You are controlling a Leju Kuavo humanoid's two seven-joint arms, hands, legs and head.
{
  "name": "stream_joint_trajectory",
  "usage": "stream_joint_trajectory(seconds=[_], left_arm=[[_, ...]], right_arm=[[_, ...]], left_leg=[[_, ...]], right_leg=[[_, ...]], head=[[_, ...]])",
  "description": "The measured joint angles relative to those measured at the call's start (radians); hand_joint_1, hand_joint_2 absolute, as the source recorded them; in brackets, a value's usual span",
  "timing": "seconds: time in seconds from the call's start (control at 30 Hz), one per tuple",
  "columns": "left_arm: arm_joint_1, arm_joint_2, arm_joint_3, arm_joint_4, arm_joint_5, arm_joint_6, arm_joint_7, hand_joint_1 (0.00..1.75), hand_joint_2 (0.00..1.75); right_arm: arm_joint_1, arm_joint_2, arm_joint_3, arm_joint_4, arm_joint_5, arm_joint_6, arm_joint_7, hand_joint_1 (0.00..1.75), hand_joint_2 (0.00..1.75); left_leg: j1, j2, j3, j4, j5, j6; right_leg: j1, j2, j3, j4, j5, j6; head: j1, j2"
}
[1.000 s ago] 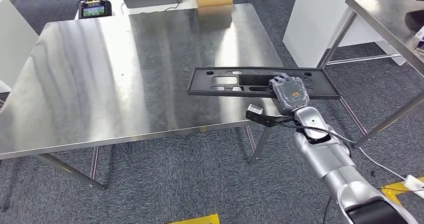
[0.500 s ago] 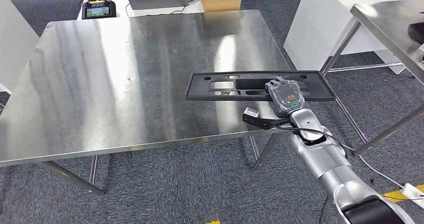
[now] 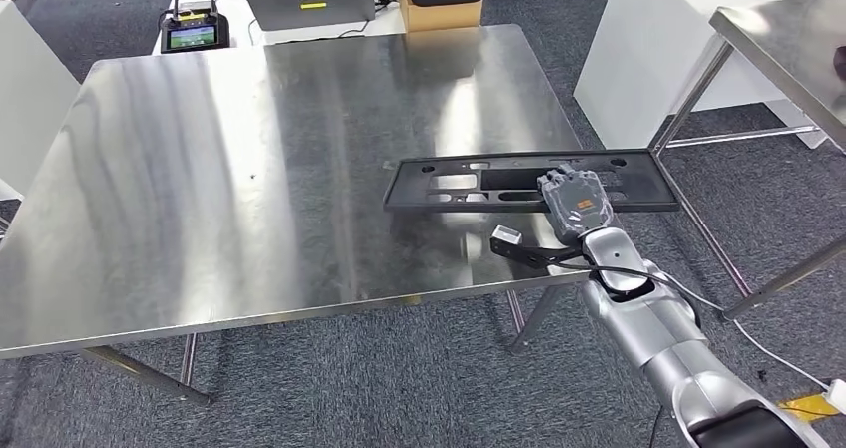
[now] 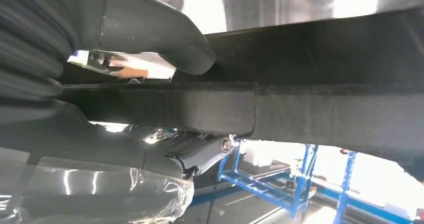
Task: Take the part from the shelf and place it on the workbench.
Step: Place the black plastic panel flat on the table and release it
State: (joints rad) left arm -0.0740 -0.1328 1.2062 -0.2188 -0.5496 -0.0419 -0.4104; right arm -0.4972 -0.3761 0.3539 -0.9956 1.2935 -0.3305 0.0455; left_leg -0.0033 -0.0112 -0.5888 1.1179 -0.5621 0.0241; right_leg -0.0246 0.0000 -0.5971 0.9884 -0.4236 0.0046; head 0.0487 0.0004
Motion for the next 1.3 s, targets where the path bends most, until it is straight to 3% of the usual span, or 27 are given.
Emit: stream_joint_trajectory(seconds=[0.07, 0.1, 0.13, 0.2, 0.27, 0.3, 0.43, 0.5, 0.57, 0.6, 0.63, 0.67, 0.73, 0.8, 0.93, 1.03, 1.3], left_arm=[[0.001, 0.001, 0.0, 0.0, -0.005, -0.001, 0.001, 0.0, 0.0], [0.001, 0.002, 0.0, 0.0, -0.008, -0.002, 0.001, 0.0, 0.0], [0.001, 0.003, 0.0, 0.001, -0.01, -0.004, 0.001, 0.0, 0.0], [0.001, 0.005, -0.001, 0.001, -0.013, -0.007, 0.001, 0.0, 0.0], [-0.001, 0.008, -0.001, 0.001, -0.015, -0.009, 0.001, 0.0, 0.0], [-0.002, 0.009, -0.002, 0.001, -0.016, -0.009, 0.001, 0.0, 0.0], [-0.006, 0.01, -0.005, 0.001, -0.021, -0.009, 0.002, 0.0, 0.0], [-0.009, 0.011, -0.008, 0.001, -0.027, -0.01, 0.003, 0.0, 0.0], [-0.012, 0.012, -0.012, 0.002, -0.033, -0.011, 0.004, 0.0, 0.0], [-0.013, 0.013, -0.014, 0.002, -0.036, -0.011, 0.004, 0.0, 0.0], [-0.013, 0.013, -0.017, 0.003, -0.038, -0.011, 0.004, 0.0, 0.0], [-0.014, 0.013, -0.019, 0.003, -0.041, -0.011, 0.004, 0.0, 0.0], [-0.014, 0.013, -0.024, 0.004, -0.045, -0.012, 0.004, 0.0, 0.0], [-0.016, 0.014, -0.027, 0.004, -0.047, -0.01, -0.001, 0.0, 0.0], [-0.018, 0.018, -0.028, 0.004, -0.049, 0.009, -0.025, 0.0, 0.0], [-0.02, 0.019, -0.027, 0.004, -0.039, 0.011, -0.046, 0.0, 0.0], [-0.021, 0.017, -0.021, 0.004, -0.021, -0.031, -0.109, 0.0, 0.0]], right_arm=[[0.0, -0.002, -0.004, 0.009, 0.025, -0.014, 0.015, 1.75, 1.75], [0.0, -0.002, -0.006, 0.018, 0.036, -0.022, 0.021, 1.75, 1.75], [0.0, -0.002, -0.009, 0.027, 0.045, -0.029, 0.026, 1.75, 1.75], [-0.004, -0.001, -0.014, 0.049, 0.056, -0.041, 0.029, 1.75, 1.75], [-0.02, 0.002, -0.017, 0.077, 0.066, -0.058, 0.026, 1.75, 1.75], [-0.034, 0.007, -0.017, 0.097, 0.074, -0.068, 0.023, 1.75, 1.75], [-0.086, 0.03, -0.014, 0.169, 0.101, -0.1, 0.01, 1.75, 1.75], [-0.115, 0.047, -0.011, 0.202, 0.113, -0.119, 0.009, 1.75, 1.75], [-0.146, 0.068, -0.006, 0.242, 0.128, -0.136, 0.008, 1.75, 1.75], [-0.157, 0.078, -0.002, 0.26, 0.135, -0.142, 0.008, 1.75, 1.75], [-0.166, 0.088, 0.003, 0.275, 0.142, -0.147, 0.008, 1.75, 1.75], [-0.175, 0.099, 0.008, 0.29, 0.149, -0.152, 0.008, 1.75, 1.75], [-0.198, 0.121, 0.018, 0.316, 0.163, -0.164, 0.007, 1.75, 1.75], [-0.223, 0.146, 0.031, 0.339, 0.181, -0.172, 0.004, 1.75, 1.75], [-0.259, 0.211, 0.068, 0.389, 0.22, -0.157, -0.004, 1.75, 1.75], [-0.284, 0.258, 0.094, 0.428, 0.235, -0.143, -0.008, 1.75, 1.75], [-0.336, 0.351, 0.14, 0.515, 0.266, -0.141, -0.007, 1.75, 1.75]], left_leg=[[0.009, 0.003, -0.082, 0.134, -0.046, -0.011], [0.012, 0.004, -0.112, 0.171, -0.046, -0.015], [0.015, 0.005, -0.124, 0.169, -0.024, -0.016], [0.017, 0.007, -0.089, 0.057, 0.065, -0.012], [0.013, 0.008, -0.039, -0.065, 0.123, -0.003], [0.01, 0.008, -0.026, -0.096, 0.13, 0.002], [0.004, 0.007, -0.011, -0.116, 0.125, 0.029], [0.006, 0.007, 0.001, -0.127, 0.127, 0.042], [0.004, 0.007, 0.007, -0.128, 0.121, 0.05], [0.003, 0.006, 0.01, -0.127, 0.118, 0.051], [0.003, 0.004, 0.015, -0.127, 0.113, 0.051], [0.003, 0.002, 0.021, -0.126, 0.108, 0.049], [0.002, -0.001, 0.033, -0.121, 0.095, 0.042], [-0.002, -0.003, 0.038, -0.113, 0.081, 0.034], [-0.002, -0.001, 0.042, -0.111, 0.071, 0.041], [-0.001, 0.003, 0.046, -0.118, 0.071, 0.039], [0.003, 0.004, 0.048, -0.122, 0.072, 0.019]], right_leg=[[0.0, 0.0, 0.007, 0.0, -0.008, -0.007], [0.001, 0.001, 0.012, 0.0, -0.012, -0.007], [0.001, 0.001, 0.017, 0.0, -0.016, -0.006], [0.0, 0.003, 0.032, 0.0, -0.027, 0.0], [0.004, 0.005, 0.043, 0.001, -0.037, 0.01], [0.006, 0.006, 0.044, 0.001, -0.04, 0.015], [0.01, 0.004, 0.039, 0.01, -0.054, 0.036], [0.009, 0.001, -0.003, 0.091, -0.087, 0.033], [0.009, 0.001, -0.085, 0.233, -0.131, 0.026], [0.009, 0.001, -0.12, 0.283, -0.138, 0.028], [0.009, 0.001, -0.137, 0.299, -0.13, 0.035], [0.007, 0.001, -0.132, 0.27, -0.104, 0.044], [0.004, 0.0, -0.077, 0.129, -0.03, 0.06], [0.002, 0.0, -0.029, 0.025, 0.012, 0.058], [0.004, 0.006, -0.019, 0.01, 0.014, 0.048], [0.007, 0.009, -0.02, 0.01, 0.01, 0.042], [0.012, 0.01, -0.019, 0.011, 0.009, 0.037]], head=[[-0.002, 0.0], [-0.002, 0.0], [-0.002, 0.0], [-0.002, 0.0], [-0.002, 0.0], [-0.001, 0.0], [-0.001, 0.0], [0.002, 0.0], [0.004, 0.0], [0.005, 0.0], [0.005, 0.0], [0.006, 0.0], [0.006, 0.0], [0.005, 0.0], [0.003, 0.0], [0.003, 0.0], [0.003, 0.0]])
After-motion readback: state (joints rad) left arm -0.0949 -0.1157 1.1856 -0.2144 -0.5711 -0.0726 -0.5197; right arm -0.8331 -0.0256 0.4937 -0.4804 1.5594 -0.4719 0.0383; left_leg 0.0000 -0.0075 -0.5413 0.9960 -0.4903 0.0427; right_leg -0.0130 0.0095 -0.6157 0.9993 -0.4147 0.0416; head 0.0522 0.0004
